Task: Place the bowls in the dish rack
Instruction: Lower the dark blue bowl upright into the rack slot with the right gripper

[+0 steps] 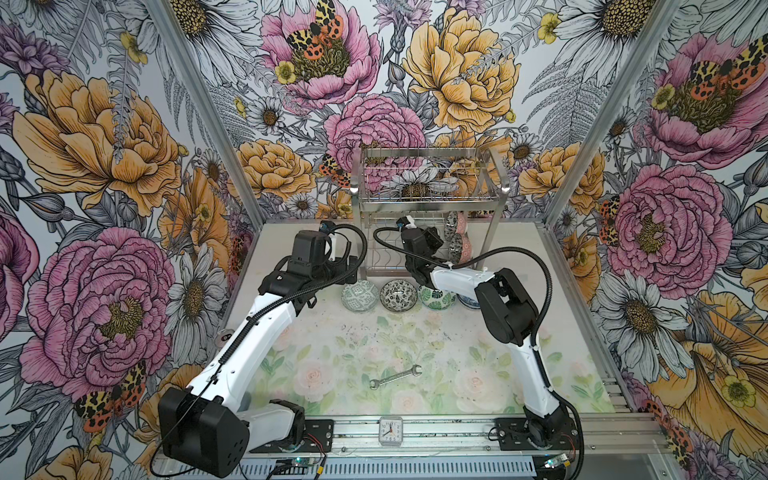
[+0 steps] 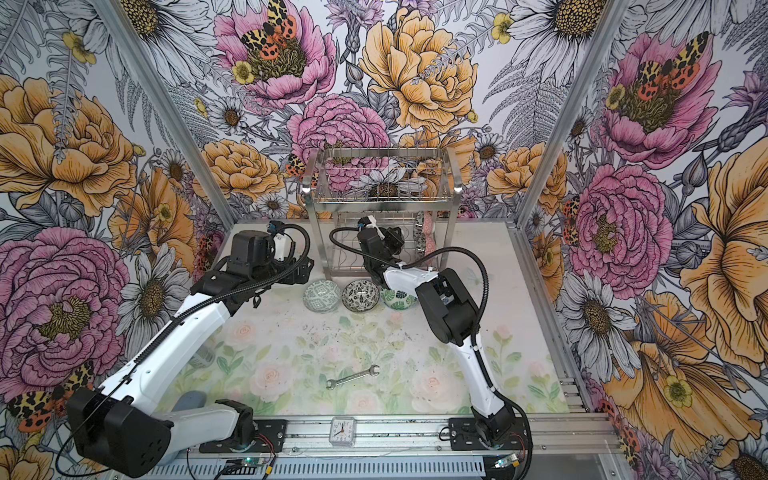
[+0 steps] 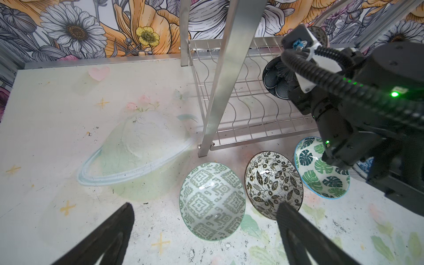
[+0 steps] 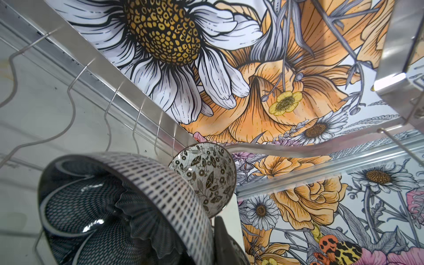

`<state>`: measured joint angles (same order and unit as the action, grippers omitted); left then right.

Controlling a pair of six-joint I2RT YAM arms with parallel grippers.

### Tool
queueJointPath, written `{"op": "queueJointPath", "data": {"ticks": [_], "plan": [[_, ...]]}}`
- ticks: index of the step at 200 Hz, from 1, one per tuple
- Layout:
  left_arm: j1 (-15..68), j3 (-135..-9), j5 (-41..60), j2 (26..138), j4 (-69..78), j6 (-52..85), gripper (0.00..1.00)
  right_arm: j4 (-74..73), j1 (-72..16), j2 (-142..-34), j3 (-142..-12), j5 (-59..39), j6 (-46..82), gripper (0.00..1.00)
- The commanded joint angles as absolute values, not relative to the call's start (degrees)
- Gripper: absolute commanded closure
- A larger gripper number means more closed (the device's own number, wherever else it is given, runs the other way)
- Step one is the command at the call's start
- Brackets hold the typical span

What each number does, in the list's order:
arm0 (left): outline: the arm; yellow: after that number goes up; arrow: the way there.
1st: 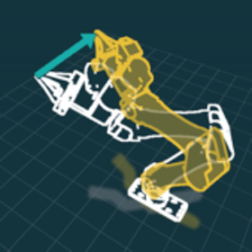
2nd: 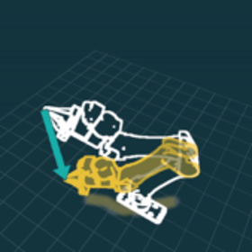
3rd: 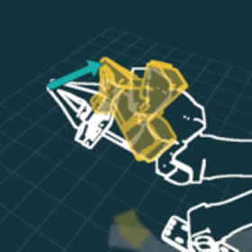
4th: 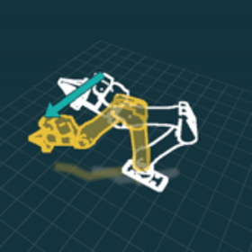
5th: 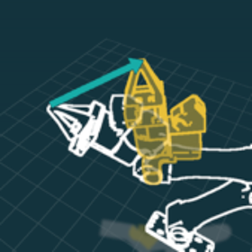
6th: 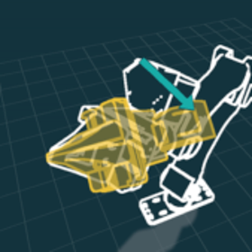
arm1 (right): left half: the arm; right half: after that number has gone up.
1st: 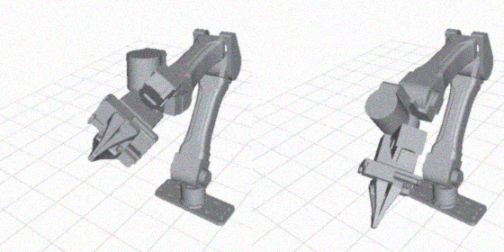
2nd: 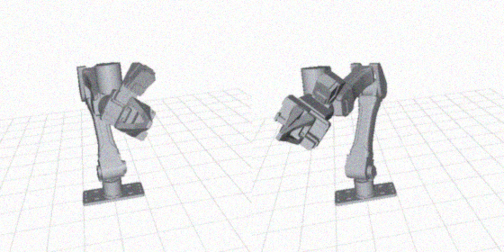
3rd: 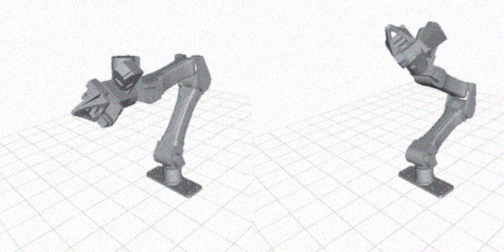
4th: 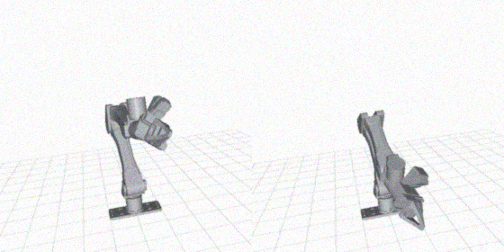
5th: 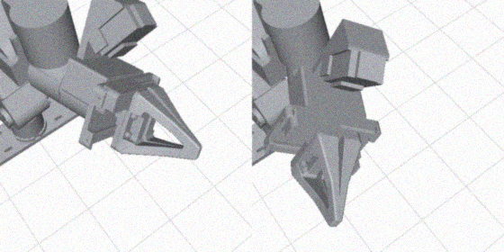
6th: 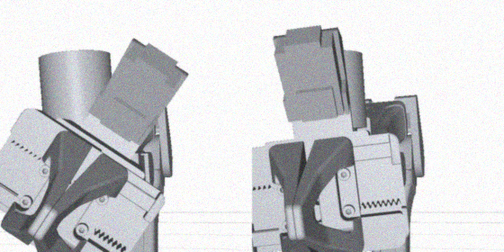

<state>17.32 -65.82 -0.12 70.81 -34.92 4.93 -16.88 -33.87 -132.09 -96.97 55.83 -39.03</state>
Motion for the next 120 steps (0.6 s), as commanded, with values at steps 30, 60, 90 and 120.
{"op": "queueJointPath", "data": {"ticks": [30, 60, 90, 120], "plan": [[16.79, -65.15, 0.98, 69.32, -33.58, 4.66, 0.01, -28.70, -30.80, -138.84, -108.86, 57.44, -49.12, 1.00], [16.76, -65.04, 0.83, 69.33, -33.59, 4.48, 0.01, -29.49, -29.28, -143.65, -114.77, 57.56, -51.94, 1.00], [16.77, -65.12, 0.85, 69.57, -33.58, 4.48, 0.01, -29.16, -28.33, -147.31, -120.09, 58.02, -53.07, 1.00], [16.79, -65.05, 0.81, 69.61, -33.58, 4.48, 0.01, -27.59, -27.80, -149.68, -123.42, 58.10, -53.11, 1.00]]}}
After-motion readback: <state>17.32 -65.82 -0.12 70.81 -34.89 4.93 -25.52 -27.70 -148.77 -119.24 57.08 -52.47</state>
